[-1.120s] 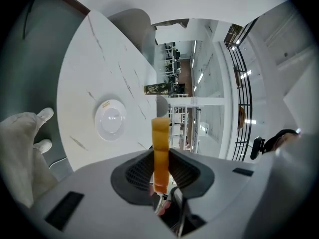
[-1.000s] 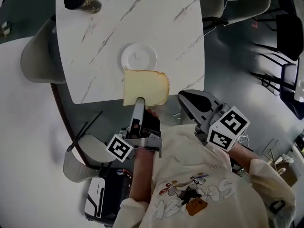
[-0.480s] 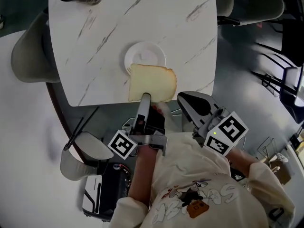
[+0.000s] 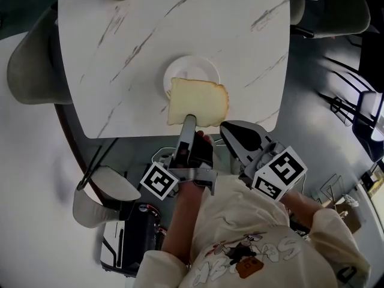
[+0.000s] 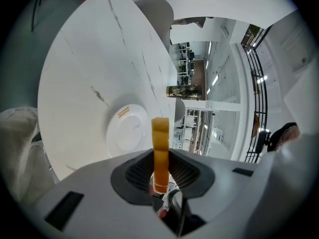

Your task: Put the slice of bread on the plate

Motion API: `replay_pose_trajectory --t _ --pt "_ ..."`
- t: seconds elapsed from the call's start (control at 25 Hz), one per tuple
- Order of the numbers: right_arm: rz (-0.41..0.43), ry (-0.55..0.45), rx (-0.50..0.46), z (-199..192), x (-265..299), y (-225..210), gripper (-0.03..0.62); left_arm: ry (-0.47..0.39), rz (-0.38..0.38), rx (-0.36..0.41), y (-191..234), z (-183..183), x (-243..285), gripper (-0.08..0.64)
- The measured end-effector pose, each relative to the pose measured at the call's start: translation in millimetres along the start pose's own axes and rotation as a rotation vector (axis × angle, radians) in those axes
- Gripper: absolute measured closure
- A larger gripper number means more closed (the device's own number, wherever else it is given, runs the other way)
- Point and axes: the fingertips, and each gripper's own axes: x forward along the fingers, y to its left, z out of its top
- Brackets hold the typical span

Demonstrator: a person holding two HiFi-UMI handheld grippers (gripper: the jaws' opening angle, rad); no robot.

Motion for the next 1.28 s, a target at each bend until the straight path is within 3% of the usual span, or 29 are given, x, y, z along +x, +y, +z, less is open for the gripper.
replay_pose_trajectory --t 0.32,0.64,0.96,1.08,1.28 --pt "0.003 0.042 0.033 -18 26 -8 0.586 -0.014 0.063 0.011 19 19 19 0.466" --pt "-0.003 0.048 0.057 -26 34 -10 0.586 -0.005 0.069 0.001 23 25 33 0.465" --pt "-0.017 0.039 0.080 -28 31 -15 0.586 0.015 0.104 0.067 23 26 35 0.463" --pt "-0.018 0.038 0.094 -31 27 -11 0.586 0.021 0.137 0.114 21 27 32 0.375" --pt "-0.007 0.040 0.111 -34 19 -4 0.586 0.012 0.210 0.227 25 33 24 0.286"
